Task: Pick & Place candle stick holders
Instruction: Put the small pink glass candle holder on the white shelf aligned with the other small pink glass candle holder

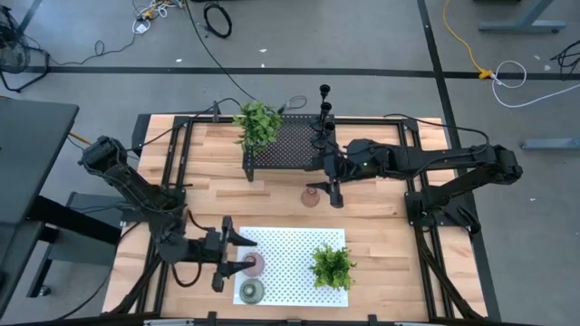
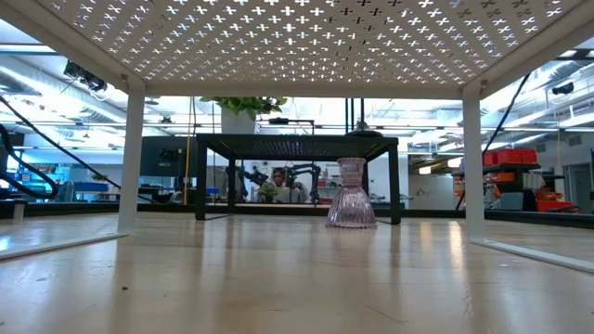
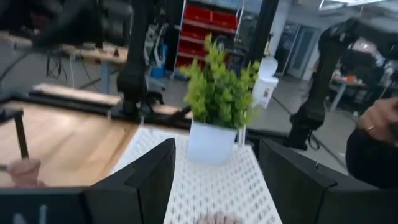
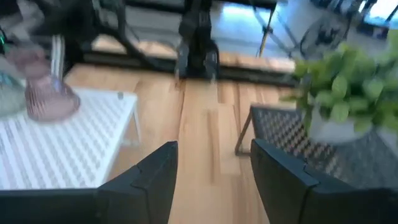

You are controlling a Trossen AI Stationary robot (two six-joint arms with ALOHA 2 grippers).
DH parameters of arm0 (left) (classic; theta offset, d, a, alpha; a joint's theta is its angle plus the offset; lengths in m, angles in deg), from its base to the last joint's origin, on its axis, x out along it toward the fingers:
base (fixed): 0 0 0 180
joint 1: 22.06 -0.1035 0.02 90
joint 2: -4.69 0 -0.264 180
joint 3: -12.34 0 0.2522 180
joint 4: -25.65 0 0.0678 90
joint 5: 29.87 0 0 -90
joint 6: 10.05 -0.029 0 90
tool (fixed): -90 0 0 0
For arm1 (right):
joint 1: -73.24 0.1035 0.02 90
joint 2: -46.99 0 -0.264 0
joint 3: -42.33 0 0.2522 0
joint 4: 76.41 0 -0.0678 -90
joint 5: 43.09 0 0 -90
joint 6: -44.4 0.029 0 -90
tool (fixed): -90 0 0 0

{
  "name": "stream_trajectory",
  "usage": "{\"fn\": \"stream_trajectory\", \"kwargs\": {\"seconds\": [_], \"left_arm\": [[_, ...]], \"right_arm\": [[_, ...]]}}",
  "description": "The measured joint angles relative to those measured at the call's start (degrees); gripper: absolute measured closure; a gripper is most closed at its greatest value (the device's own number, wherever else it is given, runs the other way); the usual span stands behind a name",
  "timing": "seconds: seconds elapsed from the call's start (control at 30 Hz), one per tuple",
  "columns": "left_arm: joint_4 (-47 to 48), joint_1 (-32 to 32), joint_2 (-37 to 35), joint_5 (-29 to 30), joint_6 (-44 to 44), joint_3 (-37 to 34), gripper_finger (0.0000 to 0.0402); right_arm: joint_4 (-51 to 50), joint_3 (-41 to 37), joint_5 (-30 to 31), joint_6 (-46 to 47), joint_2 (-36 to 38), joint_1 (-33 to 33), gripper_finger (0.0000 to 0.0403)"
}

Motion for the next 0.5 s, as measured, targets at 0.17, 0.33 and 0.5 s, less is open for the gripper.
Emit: {"fn": "stream_trajectory", "kwargs": {"seconds": [0.17, 0.33, 0.5], "left_arm": [[-3.1, 0.0, 0.0, 3.6, -5.3, 0.0, 0.0168], [-2.9, 0.0, 0.0, 14.2, -7.2, 0.0, 0.0168], [-2.9, 0.0, 0.0, 22.6, -7.4, 0.0, 0.0168]], "right_arm": [[-8.3, 0.0, 7.5, -0.1, 0.0, -0.1, 0.0202], [-12.6, -0.7, 8.6, 1.5, 0.5, -0.1, 0.0202], [-13.8, -5.5, 8.6, 4.1, 0.7, -0.4, 0.0202]]}}
